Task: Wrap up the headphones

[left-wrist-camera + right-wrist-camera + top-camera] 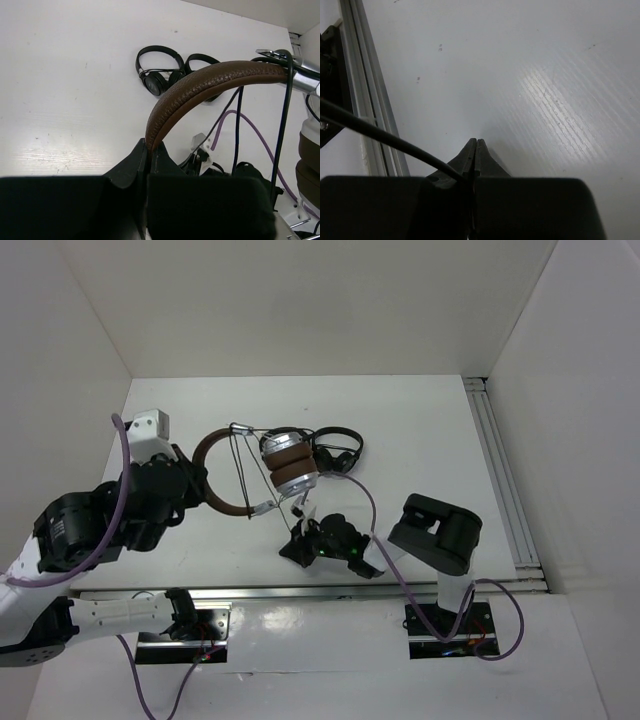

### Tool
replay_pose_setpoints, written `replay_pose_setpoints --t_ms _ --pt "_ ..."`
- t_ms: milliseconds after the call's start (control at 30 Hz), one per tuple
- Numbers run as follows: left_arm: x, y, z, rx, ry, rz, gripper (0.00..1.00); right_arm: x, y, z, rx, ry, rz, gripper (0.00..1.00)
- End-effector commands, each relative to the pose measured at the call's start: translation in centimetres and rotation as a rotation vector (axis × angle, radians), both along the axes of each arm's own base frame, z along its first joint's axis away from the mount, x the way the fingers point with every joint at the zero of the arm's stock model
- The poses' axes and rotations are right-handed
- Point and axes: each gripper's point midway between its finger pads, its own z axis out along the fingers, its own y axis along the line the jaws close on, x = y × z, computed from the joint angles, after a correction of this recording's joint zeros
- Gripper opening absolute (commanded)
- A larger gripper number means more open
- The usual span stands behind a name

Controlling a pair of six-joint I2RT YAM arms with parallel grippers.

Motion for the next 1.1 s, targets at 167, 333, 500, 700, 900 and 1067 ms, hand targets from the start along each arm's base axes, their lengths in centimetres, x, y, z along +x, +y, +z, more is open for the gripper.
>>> replay_pose_setpoints --t_ms 167,333,500,700,900,1067 --pt "1.5 0.9 2.3 -0.109 -0.072 0.15 0.0 -1.4 -0.2 0.4 -0.02 -0.082 -0.116 0.0" --pt "2.6 1.5 0.6 -0.074 -0.055 0.254 0.0 -6.0 0.5 2.2 -0.083 -0.174 -0.171 0.0" --pt "4.2 2.1 -1.3 -0.008 -0.026 0.315 0.0 -9.3 1.6 5.1 -0.127 -0.271 -0.196 0.0" --pt "6.5 1.1 -5.9 0.142 0.048 0.237 0.0 -11.8 0.6 11.9 -0.165 -0.41 -0.287 0.0" --pt "7.0 -1.1 -11.6 0.347 0.174 0.039 0.0 -11.6 -1.3 19.1 -0.252 -0.56 -0.303 0.0" --pt "5.6 -4.8 -14.4 0.415 0.236 -0.185 0.0 -10.6 -2.9 23.8 -0.301 -0.633 -0.322 0.0"
